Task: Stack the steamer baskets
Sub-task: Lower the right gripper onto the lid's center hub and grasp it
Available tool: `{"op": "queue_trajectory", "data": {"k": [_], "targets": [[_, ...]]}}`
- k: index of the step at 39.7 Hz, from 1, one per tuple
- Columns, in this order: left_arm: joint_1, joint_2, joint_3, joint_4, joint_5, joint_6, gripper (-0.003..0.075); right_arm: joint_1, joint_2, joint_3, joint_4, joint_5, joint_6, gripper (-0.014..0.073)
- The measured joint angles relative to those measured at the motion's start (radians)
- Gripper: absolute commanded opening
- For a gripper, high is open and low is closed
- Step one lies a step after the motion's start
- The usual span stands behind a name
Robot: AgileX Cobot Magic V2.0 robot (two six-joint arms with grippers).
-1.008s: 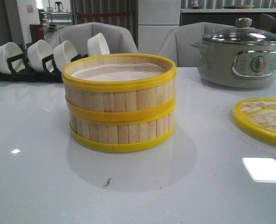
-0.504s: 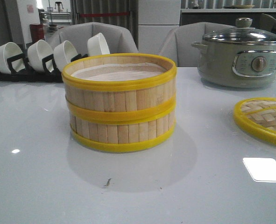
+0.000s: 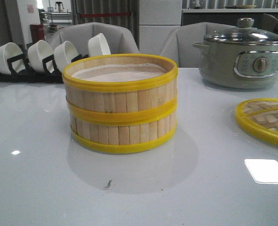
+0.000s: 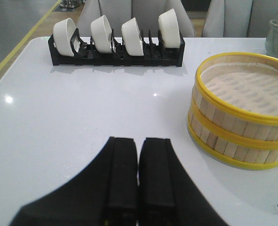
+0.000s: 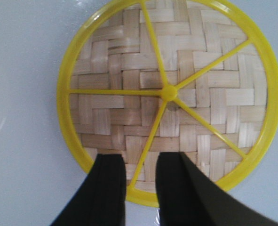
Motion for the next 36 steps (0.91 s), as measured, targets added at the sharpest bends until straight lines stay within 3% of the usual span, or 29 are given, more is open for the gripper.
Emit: {"op": "queue_trajectory", "data": {"k": [13, 36], "targets": [[0.000, -0.001, 0.000, 0.000, 0.000, 0.000, 0.0085, -0.019, 0.064, -0.008, -0.002, -0.060, 0.000, 0.0302], [0.000, -0.001, 0.000, 0.000, 0.000, 0.000, 0.0085, -0.019, 0.212, -0.162, -0.002, -0.003, 0.000, 0.0302]]}}
